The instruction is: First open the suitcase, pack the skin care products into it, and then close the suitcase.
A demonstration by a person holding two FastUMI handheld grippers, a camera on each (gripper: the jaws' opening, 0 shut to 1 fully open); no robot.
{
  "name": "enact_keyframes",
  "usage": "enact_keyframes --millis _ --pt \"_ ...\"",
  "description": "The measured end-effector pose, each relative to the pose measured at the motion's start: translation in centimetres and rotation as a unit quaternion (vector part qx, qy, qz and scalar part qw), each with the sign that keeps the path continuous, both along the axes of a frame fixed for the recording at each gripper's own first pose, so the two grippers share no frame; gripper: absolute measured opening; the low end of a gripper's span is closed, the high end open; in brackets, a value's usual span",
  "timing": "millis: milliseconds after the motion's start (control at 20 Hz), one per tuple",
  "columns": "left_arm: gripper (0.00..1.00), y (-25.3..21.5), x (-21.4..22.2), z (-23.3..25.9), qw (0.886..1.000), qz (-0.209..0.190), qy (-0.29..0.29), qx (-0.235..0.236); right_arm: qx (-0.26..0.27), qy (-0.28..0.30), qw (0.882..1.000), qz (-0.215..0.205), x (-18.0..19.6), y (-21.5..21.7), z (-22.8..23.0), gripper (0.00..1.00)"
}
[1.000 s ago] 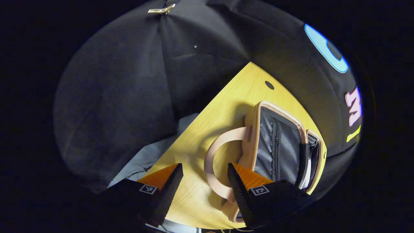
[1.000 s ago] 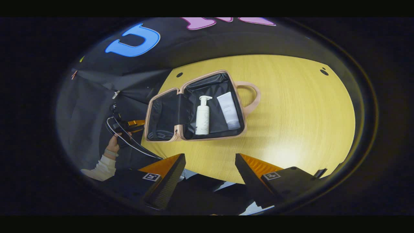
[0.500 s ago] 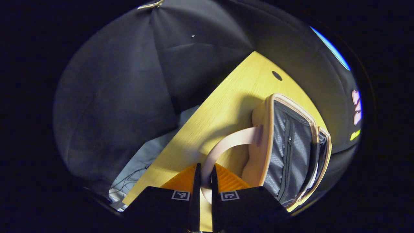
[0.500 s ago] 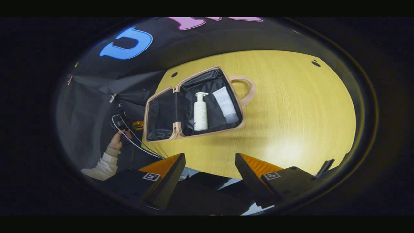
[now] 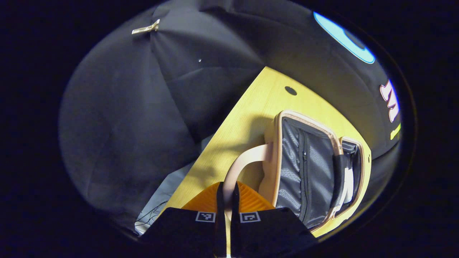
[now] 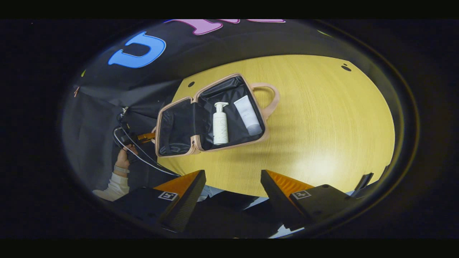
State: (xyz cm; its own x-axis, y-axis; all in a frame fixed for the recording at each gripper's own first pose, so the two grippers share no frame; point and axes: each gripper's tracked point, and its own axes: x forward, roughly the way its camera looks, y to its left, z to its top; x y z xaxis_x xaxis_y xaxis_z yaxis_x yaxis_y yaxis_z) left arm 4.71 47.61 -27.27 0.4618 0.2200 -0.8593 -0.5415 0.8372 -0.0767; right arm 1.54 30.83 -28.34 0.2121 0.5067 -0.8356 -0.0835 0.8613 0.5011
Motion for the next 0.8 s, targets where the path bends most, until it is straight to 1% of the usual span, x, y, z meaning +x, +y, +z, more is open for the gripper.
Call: enact_keyframes --millis 150,350,600,800 --pt "0.09 -1.5 1.3 4.3 0.999 -0.012 -0.048 -0.021 0.007 -0.004 1.000 0.013 -0.1 0.4 0.0 0.98" --pt "0.07 -4.0 2.7 10.3 0.992 -0.045 -0.111 -0.036 0.013 -0.008 1.000 0.022 -0.1 0.6 -0.1 0.98" --pt "0.06 -9.0 4.7 15.9 0.983 -0.081 -0.157 -0.042 0.022 -0.017 0.999 0.027 0.0 0.5 -0.1 0.98" --pt "0.06 -14.7 7.2 19.8 0.971 -0.117 -0.195 -0.067 0.025 -0.027 0.999 0.024 0.0 -1.0 0.2 0.98"
